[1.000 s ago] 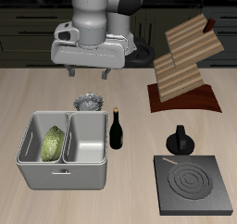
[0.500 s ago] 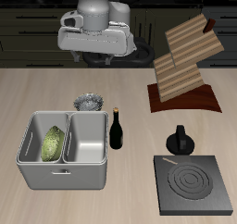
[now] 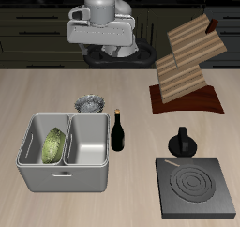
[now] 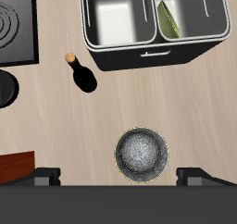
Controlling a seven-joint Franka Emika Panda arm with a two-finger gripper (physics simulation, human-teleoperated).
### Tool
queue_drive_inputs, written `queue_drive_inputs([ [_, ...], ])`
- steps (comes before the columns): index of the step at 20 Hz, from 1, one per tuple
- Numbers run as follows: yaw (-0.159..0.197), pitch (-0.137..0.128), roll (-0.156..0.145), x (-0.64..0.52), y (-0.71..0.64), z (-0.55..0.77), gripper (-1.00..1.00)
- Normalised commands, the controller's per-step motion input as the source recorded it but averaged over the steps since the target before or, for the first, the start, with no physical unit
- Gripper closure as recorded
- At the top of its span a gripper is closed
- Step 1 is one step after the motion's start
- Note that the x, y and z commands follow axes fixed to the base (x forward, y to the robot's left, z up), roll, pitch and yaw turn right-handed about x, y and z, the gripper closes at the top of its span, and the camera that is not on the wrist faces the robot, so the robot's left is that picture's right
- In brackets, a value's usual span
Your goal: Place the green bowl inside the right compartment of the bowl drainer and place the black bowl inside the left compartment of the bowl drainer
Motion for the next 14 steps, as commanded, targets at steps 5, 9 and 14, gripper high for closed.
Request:
queue_drive_inputs([
  [5, -0.028, -0.008, 0.008, -0.16, 0.06, -0.08, -1.0],
  [9, -0.014, -0.013, 0.007, -0.15, 0.02, -0.08, -1.0],
  [14, 0.004, -0.006, -0.01, -0.14, -0.04, -0.14, -1.0],
])
